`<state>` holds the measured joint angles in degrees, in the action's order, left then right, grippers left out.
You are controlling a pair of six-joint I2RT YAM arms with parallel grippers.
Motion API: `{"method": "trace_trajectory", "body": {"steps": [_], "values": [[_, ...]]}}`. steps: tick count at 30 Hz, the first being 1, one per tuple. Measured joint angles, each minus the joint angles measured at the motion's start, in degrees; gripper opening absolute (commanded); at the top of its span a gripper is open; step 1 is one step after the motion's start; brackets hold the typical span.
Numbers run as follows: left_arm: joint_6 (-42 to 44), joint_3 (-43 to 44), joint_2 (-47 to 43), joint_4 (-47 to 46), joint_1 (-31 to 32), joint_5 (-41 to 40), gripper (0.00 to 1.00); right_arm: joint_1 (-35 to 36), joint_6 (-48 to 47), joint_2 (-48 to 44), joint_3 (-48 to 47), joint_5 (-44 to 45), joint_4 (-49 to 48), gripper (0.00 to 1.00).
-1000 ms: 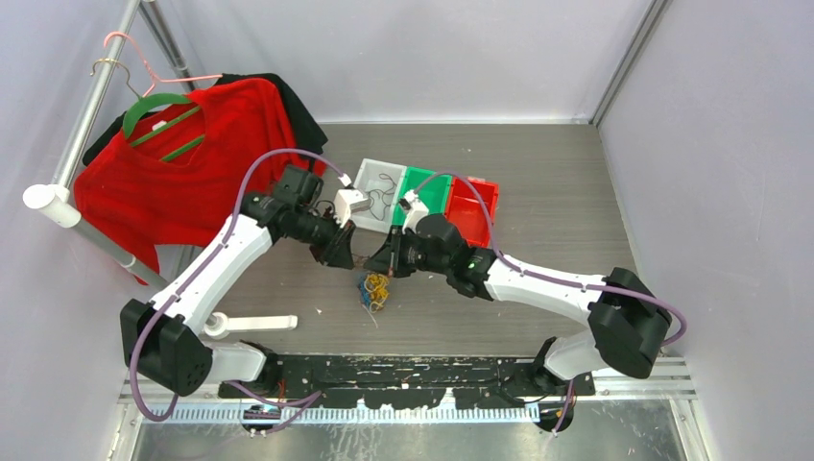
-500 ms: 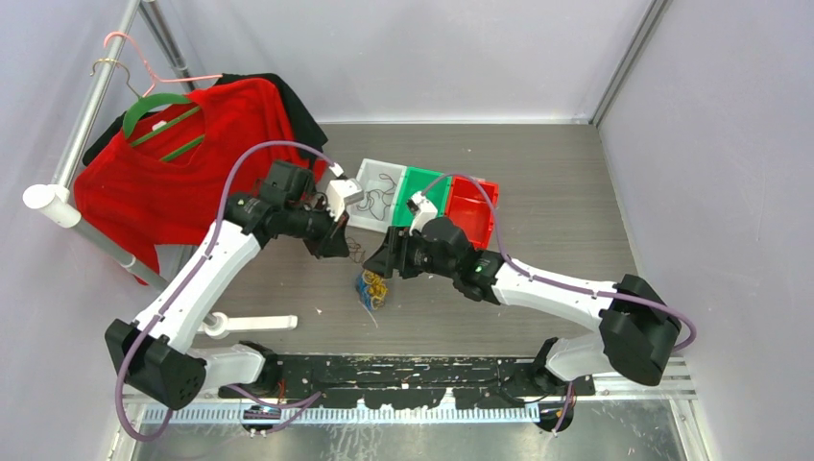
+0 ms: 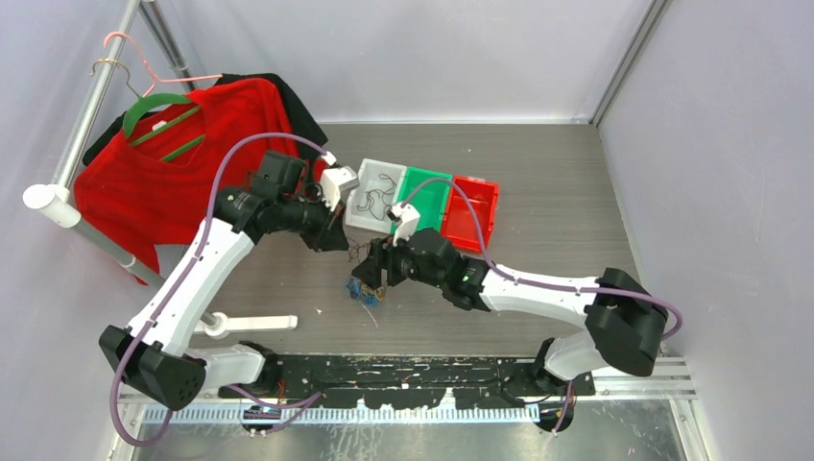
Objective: Untangle the cables
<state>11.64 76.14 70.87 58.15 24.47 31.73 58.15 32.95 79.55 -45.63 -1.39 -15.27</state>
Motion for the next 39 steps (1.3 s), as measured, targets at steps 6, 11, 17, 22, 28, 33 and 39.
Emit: {"method": "trace_trajectory", "body": {"steps": [6, 11, 17, 22, 28, 33, 39], "values": [[-1.31, 2.16, -0.28, 1.62, 0.0, 0.09, 0.0, 0.02, -1.88, 4.96, -0.35, 3.8, -4.13, 0.56], [-2.21, 6.45, -0.33, 4.5, 0.0, 0.39, 0.0, 0.13, -2.64, 10.23, -1.01, 7.02, -8.0, 0.49], [-2.19, 13.25, -1.22, 7.5, 0.0, 0.28, 0.0, 0.26, -2.21, 14.67, -0.98, 9.2, -10.95, 0.48], [-2.21, 17.35, -2.36, 9.92, 0.0, -0.7, 0.0, 0.48, -0.68, 15.34, 1.25, 10.82, -13.64, 0.53], [-2.27, 22.51, -3.08, 10.4, 0.0, -1.77, 0.0, 1.36, 0.63, 15.32, 3.82, 11.43, -14.27, 0.49], [-2.56, 24.87, -4.52, 9.97, 0.0, -3.52, 0.0, 1.9, 1.14, 14.62, 3.98, 11.61, -14.23, 0.32], [-3.15, 26.4, -7.63, 4.94, 0.0, -9.73, 0.0, 2.12, 1.88, 13.49, 4.2, 11.89, -13.79, 0.22]]}}
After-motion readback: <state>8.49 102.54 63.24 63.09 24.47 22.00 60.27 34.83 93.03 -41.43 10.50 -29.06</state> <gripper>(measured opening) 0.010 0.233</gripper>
